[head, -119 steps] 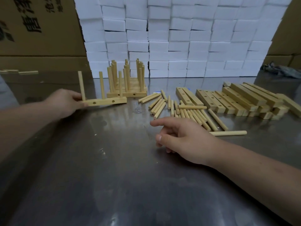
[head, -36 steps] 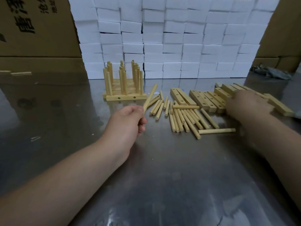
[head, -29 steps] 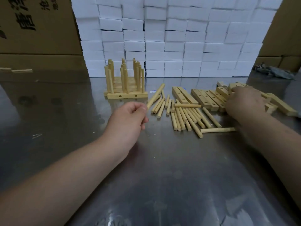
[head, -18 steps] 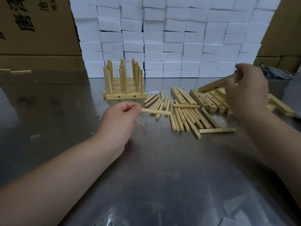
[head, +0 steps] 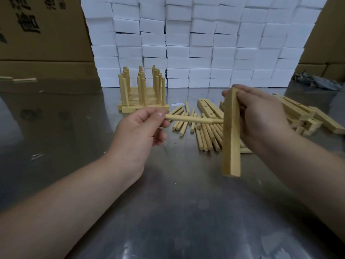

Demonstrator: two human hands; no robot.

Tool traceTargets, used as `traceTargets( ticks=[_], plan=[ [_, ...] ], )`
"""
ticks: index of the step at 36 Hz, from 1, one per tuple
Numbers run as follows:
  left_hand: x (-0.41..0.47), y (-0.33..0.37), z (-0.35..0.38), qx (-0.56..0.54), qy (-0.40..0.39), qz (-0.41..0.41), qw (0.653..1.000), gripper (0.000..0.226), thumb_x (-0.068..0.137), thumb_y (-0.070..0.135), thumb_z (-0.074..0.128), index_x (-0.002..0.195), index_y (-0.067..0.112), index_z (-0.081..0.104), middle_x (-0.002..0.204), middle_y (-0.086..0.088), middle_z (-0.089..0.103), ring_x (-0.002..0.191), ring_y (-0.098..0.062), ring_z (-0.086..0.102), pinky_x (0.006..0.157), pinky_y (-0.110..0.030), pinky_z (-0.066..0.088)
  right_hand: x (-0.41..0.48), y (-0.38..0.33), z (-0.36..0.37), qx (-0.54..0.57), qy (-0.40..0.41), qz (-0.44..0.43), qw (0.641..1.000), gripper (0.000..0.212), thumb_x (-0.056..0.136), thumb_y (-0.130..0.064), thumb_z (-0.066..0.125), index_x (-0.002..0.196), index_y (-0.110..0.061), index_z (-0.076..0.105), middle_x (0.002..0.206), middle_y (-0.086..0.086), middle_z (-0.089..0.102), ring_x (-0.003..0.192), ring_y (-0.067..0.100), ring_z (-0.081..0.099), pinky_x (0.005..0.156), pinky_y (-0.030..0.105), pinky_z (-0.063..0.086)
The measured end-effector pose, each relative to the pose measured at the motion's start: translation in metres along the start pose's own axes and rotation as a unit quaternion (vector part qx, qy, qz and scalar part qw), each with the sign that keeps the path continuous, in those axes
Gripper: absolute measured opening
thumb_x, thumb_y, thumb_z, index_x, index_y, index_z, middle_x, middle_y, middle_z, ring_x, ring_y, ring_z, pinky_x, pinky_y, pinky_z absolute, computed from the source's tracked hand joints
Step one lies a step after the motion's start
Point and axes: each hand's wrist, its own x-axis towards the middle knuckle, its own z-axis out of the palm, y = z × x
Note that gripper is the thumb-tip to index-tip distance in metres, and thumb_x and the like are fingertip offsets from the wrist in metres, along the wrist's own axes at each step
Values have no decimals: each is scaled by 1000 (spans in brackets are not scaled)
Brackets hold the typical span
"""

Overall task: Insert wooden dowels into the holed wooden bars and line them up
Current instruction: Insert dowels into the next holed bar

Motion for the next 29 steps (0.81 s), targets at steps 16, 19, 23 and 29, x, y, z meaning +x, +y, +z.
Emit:
traceTargets(
  ticks=[16,19,23,29],
  plan=[
    [-2,2,1,9,11,23,1000,19,90,12,54,78,21,65,61,8,64,46,-6,53,45,-17,44,-2,9,6,54,-58,38,996,14,92,-1,50,95,-7,63,64,2,66,51,5,57,52,16,48],
    [0,4,-1,4,27,26,999,17,90,11,54,80,20,64,59,8,64,46,-6,53,45,-17,44,1,11,4,30,-64,30,997,10,90,-2,55,96,-5,62,46,-7,57,42,2,52,51,14,44],
    [-2,3,-1,16,12,23,1000,19,91,11,53,79,20,65,59,8,63,47,-6,54,45,-16,43,2,15,4,-40,-57,27,997,6,86,-10,63,90,-13,65,68,1,63,66,12,60,72,26,51],
    [-4,1,0,58,-3,46,997,20,90,13,54,78,24,65,62,10,65,51,-5,56,48,-16,44,-2,14,6,-48,-72,44,995,3,87,-9,61,90,-9,62,63,4,60,46,9,58,50,21,50]
  ],
)
